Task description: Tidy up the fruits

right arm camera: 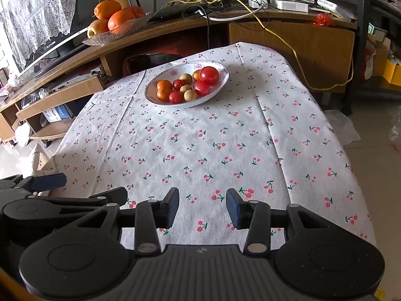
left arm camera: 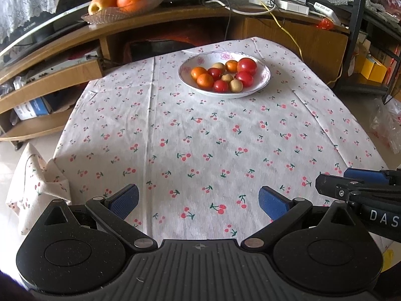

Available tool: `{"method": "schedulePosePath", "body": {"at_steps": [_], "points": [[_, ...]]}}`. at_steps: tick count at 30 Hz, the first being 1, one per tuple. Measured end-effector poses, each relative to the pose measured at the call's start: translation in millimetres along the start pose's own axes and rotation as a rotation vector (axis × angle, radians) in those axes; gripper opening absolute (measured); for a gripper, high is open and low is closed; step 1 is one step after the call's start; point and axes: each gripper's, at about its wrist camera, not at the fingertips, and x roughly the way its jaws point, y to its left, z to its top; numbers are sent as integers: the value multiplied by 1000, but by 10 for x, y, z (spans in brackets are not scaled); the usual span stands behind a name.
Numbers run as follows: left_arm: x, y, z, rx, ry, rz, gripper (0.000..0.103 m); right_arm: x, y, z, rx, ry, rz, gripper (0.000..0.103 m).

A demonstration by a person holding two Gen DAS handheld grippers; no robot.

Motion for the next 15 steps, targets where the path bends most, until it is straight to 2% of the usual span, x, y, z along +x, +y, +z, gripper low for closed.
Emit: {"method": "schedulePosePath", "body": {"at_steps": [15], "points": [[9,-1,-30,-8,28,1,103,7,7,-41,-3,14,-9,42]]}}
